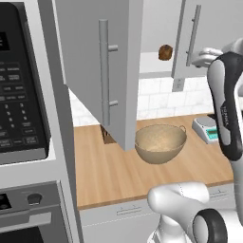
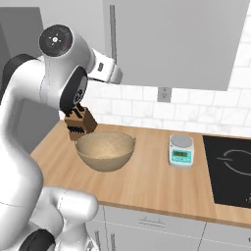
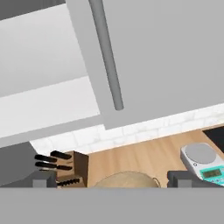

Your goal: Open the cabinet, pick up the bread from the cabinet and place it in the basket. Then move the basket to the dining counter.

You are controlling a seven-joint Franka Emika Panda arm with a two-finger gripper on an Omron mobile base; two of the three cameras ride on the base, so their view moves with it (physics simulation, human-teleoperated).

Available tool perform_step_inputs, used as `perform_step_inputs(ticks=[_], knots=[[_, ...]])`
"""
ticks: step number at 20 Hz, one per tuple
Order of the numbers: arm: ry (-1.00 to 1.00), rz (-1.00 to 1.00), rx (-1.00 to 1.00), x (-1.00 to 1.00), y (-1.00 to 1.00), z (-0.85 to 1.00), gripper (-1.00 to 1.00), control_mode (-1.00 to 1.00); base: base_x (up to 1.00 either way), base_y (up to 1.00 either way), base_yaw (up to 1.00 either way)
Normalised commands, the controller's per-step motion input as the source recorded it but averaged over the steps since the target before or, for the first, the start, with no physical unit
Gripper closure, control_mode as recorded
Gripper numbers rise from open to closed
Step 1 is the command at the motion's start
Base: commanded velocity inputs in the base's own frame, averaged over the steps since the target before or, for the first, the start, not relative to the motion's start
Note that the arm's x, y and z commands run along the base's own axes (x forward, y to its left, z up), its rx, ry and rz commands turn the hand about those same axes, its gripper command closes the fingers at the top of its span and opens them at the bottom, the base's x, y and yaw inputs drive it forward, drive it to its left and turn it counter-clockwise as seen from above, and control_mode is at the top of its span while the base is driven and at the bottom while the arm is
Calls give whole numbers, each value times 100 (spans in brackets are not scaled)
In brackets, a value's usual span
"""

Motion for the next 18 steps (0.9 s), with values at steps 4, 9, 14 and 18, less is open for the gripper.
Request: perform_step_inputs(ticks=[4, 9, 14, 18], knots=[[1, 0, 5, 22, -46, 7, -100, -100, 0, 0, 0], [8, 1, 1, 78, -14, 3, -100, -100, 0, 0, 0], [-4, 0, -5, 69, 5, 4, -100, -100, 0, 0, 0], [-6, 0, -4, 52, 1, 0, -100, -100, 0, 0, 0]])
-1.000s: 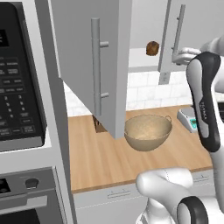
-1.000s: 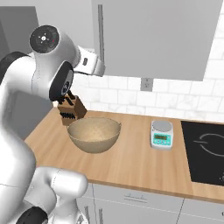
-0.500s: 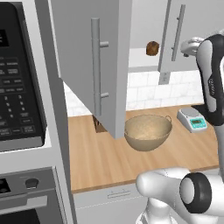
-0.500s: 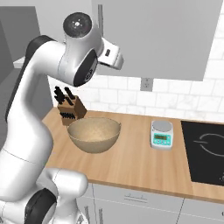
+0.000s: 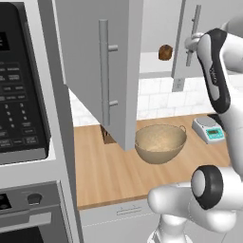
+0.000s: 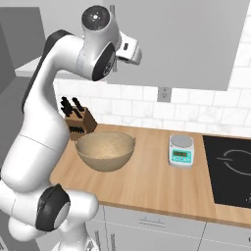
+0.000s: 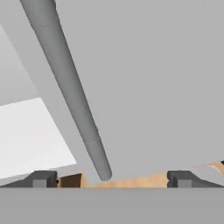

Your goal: Open the cabinet, pick up the bread from the cabinet and place it in the basket. Then move the basket to the dining counter.

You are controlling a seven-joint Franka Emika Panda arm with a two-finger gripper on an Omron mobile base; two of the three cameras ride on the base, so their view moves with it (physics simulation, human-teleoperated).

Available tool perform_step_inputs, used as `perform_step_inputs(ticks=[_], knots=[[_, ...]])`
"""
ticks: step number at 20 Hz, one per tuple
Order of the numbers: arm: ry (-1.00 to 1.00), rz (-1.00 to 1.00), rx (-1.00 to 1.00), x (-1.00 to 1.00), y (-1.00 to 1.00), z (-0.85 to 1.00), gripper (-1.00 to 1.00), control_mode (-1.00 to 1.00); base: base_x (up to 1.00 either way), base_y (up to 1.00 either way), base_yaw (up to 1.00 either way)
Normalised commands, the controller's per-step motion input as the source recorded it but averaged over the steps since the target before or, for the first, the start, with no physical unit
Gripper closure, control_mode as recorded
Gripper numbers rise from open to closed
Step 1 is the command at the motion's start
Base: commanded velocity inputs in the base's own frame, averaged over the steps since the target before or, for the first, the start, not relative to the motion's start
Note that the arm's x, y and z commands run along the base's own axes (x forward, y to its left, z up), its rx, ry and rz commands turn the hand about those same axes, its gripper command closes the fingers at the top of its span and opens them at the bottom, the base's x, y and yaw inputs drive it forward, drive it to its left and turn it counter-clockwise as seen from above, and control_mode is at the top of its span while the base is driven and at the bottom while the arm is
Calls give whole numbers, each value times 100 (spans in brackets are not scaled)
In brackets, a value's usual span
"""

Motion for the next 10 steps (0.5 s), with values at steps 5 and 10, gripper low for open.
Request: perform_step_inputs(ticks=[5, 10], knots=[[-2, 1, -3, 62, 5, 0, -100, -100, 0, 0, 0], [-2, 0, -1, 60, 0, 0, -100, -100, 0, 0, 0]])
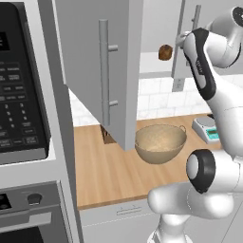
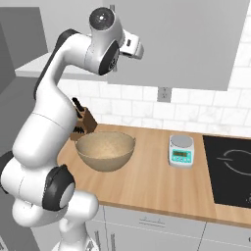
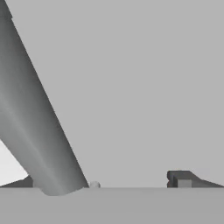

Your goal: Open the cabinet, pick up the bread from the cabinet and place it in the basket. Then move the basket to the dining counter.

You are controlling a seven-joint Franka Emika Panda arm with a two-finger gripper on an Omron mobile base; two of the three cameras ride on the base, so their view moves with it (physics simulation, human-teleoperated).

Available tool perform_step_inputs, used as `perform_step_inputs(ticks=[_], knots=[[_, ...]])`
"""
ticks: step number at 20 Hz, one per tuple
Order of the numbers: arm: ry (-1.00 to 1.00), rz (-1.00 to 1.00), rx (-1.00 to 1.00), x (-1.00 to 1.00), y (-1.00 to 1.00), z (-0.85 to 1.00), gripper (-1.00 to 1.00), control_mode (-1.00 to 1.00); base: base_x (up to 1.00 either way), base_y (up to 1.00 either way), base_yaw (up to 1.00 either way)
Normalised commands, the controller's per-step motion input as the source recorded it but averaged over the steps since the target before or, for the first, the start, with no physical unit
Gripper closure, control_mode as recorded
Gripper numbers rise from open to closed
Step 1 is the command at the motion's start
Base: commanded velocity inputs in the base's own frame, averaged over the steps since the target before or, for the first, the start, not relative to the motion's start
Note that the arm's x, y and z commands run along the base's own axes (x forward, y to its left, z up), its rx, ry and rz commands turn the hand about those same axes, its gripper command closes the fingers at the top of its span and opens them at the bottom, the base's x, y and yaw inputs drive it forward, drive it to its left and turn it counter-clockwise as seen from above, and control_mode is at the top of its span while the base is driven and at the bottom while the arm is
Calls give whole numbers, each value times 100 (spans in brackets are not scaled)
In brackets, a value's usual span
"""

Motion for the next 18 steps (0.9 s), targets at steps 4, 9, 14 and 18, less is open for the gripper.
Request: perform_step_inputs(ticks=[4, 9, 14, 18], knots=[[0, 0, -1, 56, 0, 0, -100, -100, 0, 0, 0], [-2, 0, -3, 49, 0, 0, 100, -100, 0, 0, 0], [-2, 0, -1, 20, -11, 0, 100, -100, 0, 0, 0], [0, 0, 0, -3, -40, 0, 100, -100, 0, 0, 0]])
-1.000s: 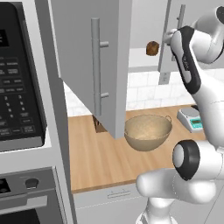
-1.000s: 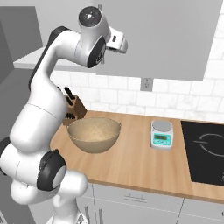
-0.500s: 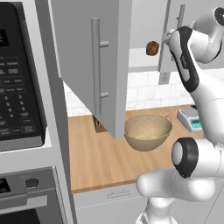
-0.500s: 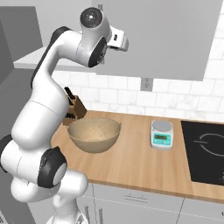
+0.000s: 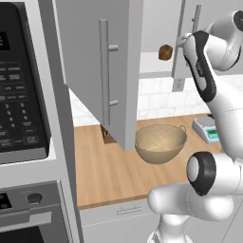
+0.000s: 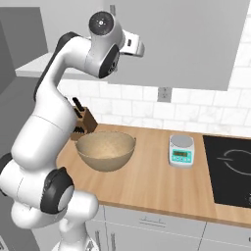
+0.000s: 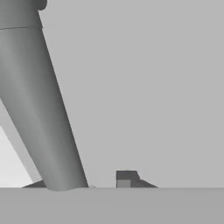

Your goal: Open the cabinet, pick up the bread from the cabinet and place it in the basket. Then move the basket to the dining counter.

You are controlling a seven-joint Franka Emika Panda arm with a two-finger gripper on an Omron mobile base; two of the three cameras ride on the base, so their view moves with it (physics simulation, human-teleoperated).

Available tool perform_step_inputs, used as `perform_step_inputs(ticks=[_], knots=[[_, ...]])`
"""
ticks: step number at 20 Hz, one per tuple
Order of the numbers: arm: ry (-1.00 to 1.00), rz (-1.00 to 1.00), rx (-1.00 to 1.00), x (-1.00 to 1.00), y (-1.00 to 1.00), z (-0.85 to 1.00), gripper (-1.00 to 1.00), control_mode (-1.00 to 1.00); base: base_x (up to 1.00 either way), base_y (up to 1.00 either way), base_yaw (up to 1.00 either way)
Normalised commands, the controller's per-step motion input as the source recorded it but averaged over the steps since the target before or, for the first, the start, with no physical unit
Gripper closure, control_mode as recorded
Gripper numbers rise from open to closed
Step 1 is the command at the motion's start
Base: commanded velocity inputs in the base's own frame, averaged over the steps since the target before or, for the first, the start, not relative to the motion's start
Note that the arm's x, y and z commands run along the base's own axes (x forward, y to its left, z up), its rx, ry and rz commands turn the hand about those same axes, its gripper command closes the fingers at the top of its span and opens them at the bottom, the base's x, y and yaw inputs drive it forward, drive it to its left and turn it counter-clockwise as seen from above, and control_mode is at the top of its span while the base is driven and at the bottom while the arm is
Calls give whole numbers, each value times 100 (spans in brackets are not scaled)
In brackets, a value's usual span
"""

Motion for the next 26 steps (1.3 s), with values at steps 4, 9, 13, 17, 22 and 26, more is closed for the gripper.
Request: perform_step_inputs(ticks=[4, 9, 13, 17, 22, 26], knots=[[0, 0, 0, -46, -54, 0, 100, -100, 0, 0, 0], [0, 0, 0, -89, -68, 0, 100, -100, 0, 0, 0], [0, 0, 0, -100, -78, 0, 100, -100, 0, 0, 0], [0, 0, 0, -100, -79, 0, 100, -100, 0, 0, 0], [0, 0, 0, -100, -63, 0, 100, -100, 0, 0, 0], [0, 0, -2, -100, -21, 0, -100, -100, 0, 0, 0]])
